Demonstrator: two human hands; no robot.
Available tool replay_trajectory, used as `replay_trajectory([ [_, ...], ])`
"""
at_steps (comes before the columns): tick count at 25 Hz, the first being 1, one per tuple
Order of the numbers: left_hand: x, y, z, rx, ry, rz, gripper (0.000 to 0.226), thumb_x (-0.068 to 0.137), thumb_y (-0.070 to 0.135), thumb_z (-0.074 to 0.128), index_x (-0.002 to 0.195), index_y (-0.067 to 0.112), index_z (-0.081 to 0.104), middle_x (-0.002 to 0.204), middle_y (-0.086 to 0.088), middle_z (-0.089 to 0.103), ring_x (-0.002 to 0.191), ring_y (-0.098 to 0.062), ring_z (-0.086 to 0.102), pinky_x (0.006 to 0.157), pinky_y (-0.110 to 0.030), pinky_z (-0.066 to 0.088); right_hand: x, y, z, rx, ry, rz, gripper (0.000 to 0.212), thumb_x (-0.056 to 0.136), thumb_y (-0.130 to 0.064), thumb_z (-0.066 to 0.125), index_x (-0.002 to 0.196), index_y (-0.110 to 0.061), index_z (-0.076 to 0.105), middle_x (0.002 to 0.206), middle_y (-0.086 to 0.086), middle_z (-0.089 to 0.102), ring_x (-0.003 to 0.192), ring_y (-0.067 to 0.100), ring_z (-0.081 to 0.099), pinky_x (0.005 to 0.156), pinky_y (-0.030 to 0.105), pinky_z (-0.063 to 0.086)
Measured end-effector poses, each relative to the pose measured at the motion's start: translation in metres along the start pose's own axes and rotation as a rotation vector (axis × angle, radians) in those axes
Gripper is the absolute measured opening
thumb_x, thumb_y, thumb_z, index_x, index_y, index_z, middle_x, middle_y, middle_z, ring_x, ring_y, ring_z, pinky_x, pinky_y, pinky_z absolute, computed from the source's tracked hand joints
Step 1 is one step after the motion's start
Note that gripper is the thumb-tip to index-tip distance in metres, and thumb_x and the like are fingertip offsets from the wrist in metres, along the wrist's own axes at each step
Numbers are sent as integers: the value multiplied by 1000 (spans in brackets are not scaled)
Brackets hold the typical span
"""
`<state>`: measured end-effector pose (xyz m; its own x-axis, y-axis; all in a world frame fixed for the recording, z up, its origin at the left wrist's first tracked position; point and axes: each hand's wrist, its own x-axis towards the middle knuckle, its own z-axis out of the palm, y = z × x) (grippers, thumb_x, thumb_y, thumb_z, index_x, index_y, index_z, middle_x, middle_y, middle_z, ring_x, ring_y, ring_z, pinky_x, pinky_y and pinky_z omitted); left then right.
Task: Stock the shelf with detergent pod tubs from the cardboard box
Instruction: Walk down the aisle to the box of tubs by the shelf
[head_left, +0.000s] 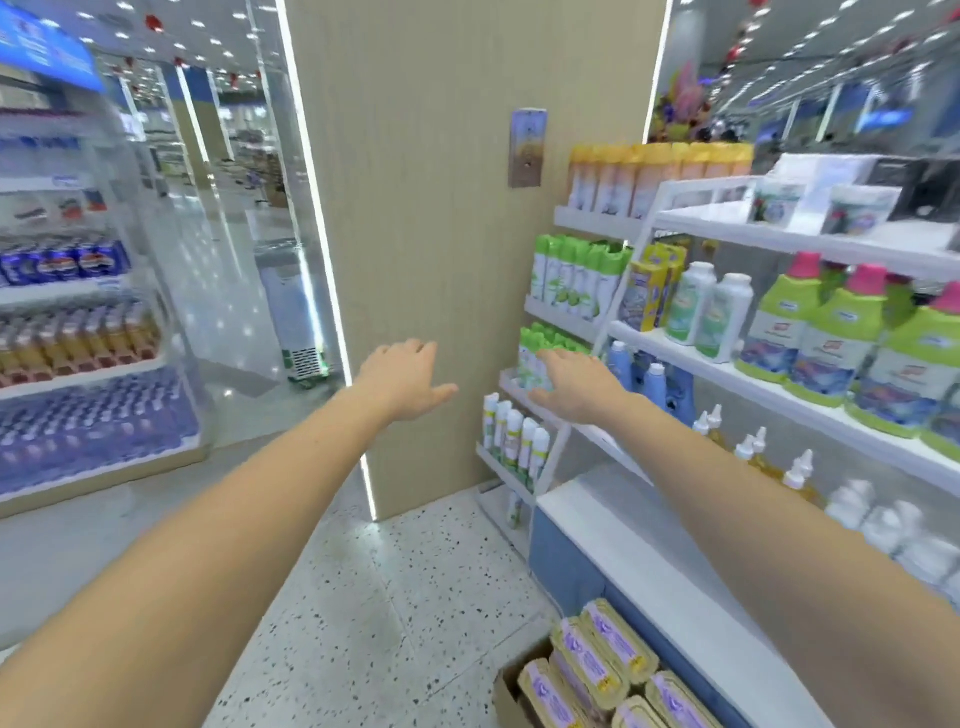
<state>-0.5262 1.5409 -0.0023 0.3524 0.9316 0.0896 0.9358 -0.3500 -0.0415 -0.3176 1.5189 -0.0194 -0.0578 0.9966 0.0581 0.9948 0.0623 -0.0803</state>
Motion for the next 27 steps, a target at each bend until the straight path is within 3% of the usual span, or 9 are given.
replay_trajectory([
  [9, 170, 106, 12, -47, -11, 517, 72, 90, 50, 43, 143, 5, 26, 148, -16, 36, 134, -31, 38, 108, -39, 31, 8, 130, -8, -55, 8, 504, 59, 91, -39, 48, 139, -9, 33, 144, 16, 40, 129, 34, 41, 103, 41, 33],
  [15, 222, 171, 4, -92, 49, 850, 68, 89, 49, 44, 140, 6, 30, 145, -15, 40, 130, -32, 40, 104, -41, 32, -19, 155, -22, -40, 88, 867, 62, 93, -39, 46, 143, -8, 27, 149, 13, 34, 134, 33, 37, 107, 43, 31],
  [21, 235, 203, 31, -116, 2, 1000, 67, 91, 47, 41, 142, 6, 28, 148, -15, 36, 133, -32, 37, 106, -41, 30, -46, 154, 1, -12, 89, 1037, 63, 94, -39, 44, 144, -8, 24, 150, 14, 34, 134, 33, 35, 109, 43, 30],
  [27, 232, 232, 110, -289, -40, 1004, 61, 89, 37, 50, 136, 1, 36, 143, -20, 39, 130, -36, 40, 103, -43, 31, -67, 172, 72, 72, 116, 1161, 56, 93, -33, 47, 138, -2, 33, 141, 21, 44, 128, 38, 43, 103, 44, 35],
])
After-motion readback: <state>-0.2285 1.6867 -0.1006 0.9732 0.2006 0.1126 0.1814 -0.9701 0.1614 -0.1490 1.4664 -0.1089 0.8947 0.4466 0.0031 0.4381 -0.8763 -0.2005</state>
